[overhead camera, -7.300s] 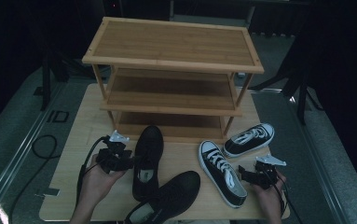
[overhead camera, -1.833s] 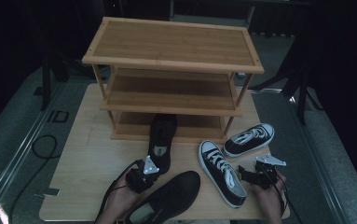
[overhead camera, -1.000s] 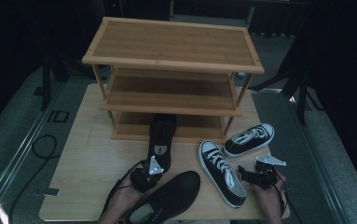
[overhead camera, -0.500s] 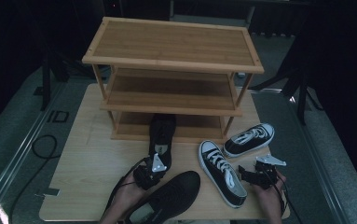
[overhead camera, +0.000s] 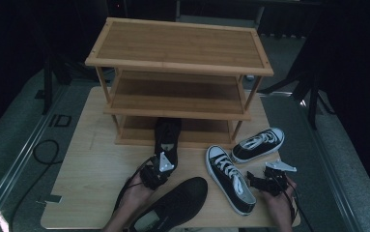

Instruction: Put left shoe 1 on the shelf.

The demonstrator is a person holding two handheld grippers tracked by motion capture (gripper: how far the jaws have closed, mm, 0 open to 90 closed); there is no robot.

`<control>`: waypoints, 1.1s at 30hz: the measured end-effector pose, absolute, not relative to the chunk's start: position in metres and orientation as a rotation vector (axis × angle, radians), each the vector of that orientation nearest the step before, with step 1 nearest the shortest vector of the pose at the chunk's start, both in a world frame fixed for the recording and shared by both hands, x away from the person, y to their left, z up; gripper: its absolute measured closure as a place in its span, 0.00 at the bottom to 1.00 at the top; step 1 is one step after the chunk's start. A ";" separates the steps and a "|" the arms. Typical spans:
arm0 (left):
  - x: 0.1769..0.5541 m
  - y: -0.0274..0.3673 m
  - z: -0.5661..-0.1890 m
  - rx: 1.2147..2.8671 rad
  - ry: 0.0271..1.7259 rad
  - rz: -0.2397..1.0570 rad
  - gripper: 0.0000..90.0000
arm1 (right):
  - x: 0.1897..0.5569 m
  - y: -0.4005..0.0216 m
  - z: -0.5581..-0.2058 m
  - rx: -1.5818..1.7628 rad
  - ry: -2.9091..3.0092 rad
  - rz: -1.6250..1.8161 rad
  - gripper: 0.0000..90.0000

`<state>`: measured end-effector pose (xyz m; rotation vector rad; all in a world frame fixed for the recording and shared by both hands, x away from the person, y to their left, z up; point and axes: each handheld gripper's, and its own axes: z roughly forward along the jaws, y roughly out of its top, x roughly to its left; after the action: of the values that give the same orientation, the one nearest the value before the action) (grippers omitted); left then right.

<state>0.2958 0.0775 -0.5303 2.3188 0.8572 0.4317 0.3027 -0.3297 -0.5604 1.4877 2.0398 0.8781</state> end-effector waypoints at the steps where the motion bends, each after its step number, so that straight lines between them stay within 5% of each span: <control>1: 0.297 0.078 -0.529 2.314 0.858 0.428 1.00 | 0.303 -0.330 -0.560 1.488 2.040 0.878 0.19; 33: 0.313 0.075 -0.532 2.312 0.917 0.467 1.00 | 0.303 -0.330 -0.560 1.488 2.039 0.880 0.18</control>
<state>0.3135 0.0754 -0.5322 2.3117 0.9166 0.4667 0.3027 -0.3296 -0.5605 1.4875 2.0390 0.8797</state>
